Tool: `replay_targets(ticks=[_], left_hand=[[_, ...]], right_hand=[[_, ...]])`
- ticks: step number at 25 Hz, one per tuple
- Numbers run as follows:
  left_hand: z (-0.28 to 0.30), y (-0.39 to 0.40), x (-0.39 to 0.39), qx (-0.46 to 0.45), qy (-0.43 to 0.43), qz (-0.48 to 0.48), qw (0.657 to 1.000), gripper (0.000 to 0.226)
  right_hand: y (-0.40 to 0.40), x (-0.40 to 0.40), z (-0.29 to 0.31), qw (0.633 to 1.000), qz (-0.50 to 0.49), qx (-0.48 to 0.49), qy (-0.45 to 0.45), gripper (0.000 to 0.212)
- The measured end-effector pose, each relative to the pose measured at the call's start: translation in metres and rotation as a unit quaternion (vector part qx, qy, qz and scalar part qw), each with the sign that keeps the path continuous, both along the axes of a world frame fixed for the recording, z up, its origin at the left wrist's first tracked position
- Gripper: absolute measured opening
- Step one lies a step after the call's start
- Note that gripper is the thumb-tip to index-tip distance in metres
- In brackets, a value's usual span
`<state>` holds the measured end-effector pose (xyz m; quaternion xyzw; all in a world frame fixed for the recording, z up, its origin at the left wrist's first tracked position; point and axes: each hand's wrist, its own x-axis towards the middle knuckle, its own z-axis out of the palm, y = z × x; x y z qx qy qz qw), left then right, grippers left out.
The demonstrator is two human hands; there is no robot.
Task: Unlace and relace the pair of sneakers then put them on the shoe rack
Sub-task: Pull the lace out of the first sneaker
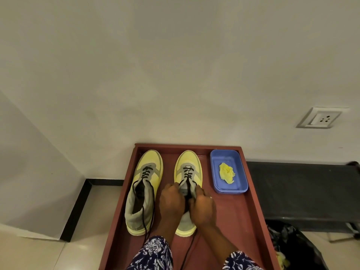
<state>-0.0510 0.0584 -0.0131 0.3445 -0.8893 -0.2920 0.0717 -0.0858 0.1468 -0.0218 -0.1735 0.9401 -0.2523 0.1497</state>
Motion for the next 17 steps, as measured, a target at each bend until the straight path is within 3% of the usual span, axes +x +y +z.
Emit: replay_targets(ticks=[17], left_hand=[[-0.005,0.029,-0.019,0.052,0.010,-0.020,0.998,0.029]], right_hand=[[0.033,-0.019,-0.003,1.000,-0.017,0.012,0.000,0.044]])
